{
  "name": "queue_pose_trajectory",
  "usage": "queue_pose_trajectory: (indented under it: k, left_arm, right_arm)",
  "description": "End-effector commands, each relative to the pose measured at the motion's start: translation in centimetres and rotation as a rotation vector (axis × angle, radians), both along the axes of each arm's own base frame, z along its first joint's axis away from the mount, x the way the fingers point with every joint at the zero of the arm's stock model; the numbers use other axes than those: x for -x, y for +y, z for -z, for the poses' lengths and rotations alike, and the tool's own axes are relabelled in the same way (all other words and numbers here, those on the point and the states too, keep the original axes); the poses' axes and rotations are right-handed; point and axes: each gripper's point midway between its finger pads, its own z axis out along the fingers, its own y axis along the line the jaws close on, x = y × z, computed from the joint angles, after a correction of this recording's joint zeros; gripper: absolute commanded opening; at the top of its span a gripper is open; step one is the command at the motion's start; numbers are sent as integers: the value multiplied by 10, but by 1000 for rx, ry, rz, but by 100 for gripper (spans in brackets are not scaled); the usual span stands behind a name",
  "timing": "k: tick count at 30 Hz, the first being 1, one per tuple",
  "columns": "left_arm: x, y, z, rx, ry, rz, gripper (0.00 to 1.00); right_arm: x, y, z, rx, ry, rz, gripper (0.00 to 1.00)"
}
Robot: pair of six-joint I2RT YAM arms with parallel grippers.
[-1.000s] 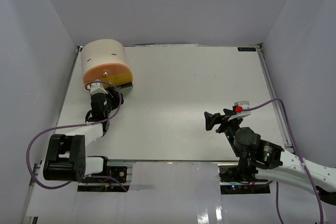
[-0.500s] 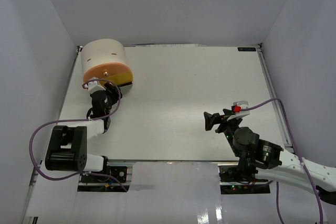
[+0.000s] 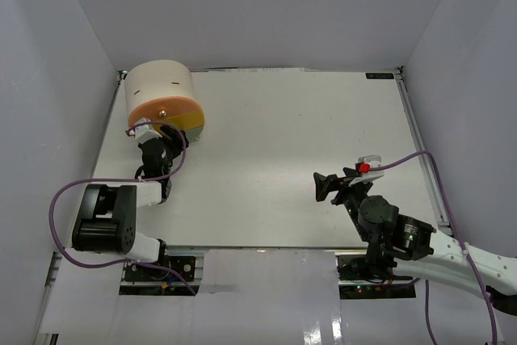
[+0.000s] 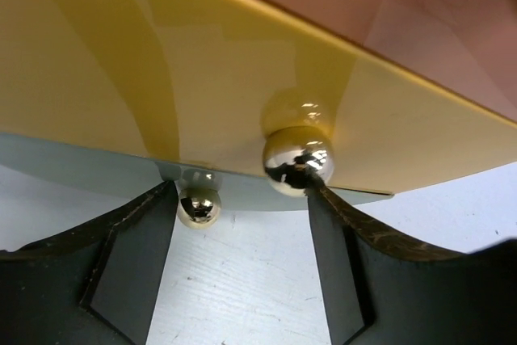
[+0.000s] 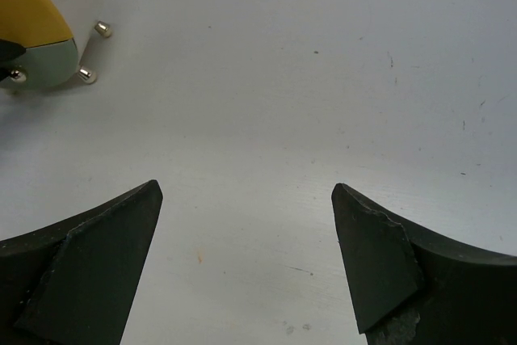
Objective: Sort the stationery into containers
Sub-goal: Close the drawer in the storage box, then reset both arms
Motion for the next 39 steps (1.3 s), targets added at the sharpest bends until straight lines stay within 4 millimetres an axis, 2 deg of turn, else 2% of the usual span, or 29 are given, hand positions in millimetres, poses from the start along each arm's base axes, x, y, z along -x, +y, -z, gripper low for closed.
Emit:
queue_pose_trajectory:
  k: [1,10,11,12,16,21,22,24,25,26,27,28,29,30,31,32,33,34,39]
  left_arm:
    - [-7,-2,-30,-13,-117,20,76]
    - [6,-8,-33,-40,-113,66,81]
    - [8,-8,-40,-46,-128,69,82]
    - [12,-7,-35,-49,-91,71,82]
    - [26,-9,-49,-32,-49,76,85]
    - [49,-18,-92,-85,-3,168,89]
    - [57,-19,-115,-108,-46,183,91]
    - [72,-17,-139,-180,-23,209,93]
    - [82,-15,-161,-208,-59,211,96]
    - [94,-13,-159,-250,-6,228,98]
    - [101,-17,-191,-265,-54,254,98]
    - [110,-17,-207,-283,-76,257,98]
    - [121,-16,-208,-293,-44,264,98]
    - [128,-16,-218,-308,-54,275,98]
    - [137,-16,-245,-318,-105,272,98]
    - [146,-17,-256,-319,-123,275,98]
    - [155,-19,-255,-322,-98,287,98]
    - [165,-20,-271,-322,-132,284,98]
    - [197,-14,-268,-303,-141,244,98]
  right_arm:
    - [-1,-3,-10,-31,-19,12,92]
    - [0,-6,-18,-39,-38,6,92]
    - [0,-8,-22,-47,-43,5,92]
    - [0,-9,-23,-44,-47,8,92]
    - [1,-16,-33,-47,-63,19,92]
    - [1,-26,-55,-26,-105,30,91]
    - [1,-28,-60,-23,-113,31,91]
    - [1,-35,-72,-12,-130,41,90]
    - [2,-36,-75,-9,-133,39,90]
    - [2,-39,-79,-8,-141,41,90]
    - [3,-41,-82,-3,-145,43,90]
    - [3,-45,-87,-9,-153,50,90]
    - [3,-48,-90,-13,-160,55,90]
    - [4,-52,-92,2,-167,58,90]
    - [4,-54,-95,-3,-173,61,90]
    - [6,-59,-98,-12,-180,63,90]
    - [7,-61,-99,-6,-183,60,90]
    - [8,-66,-104,-22,-188,60,90]
    - [13,-78,-106,-8,-203,56,90]
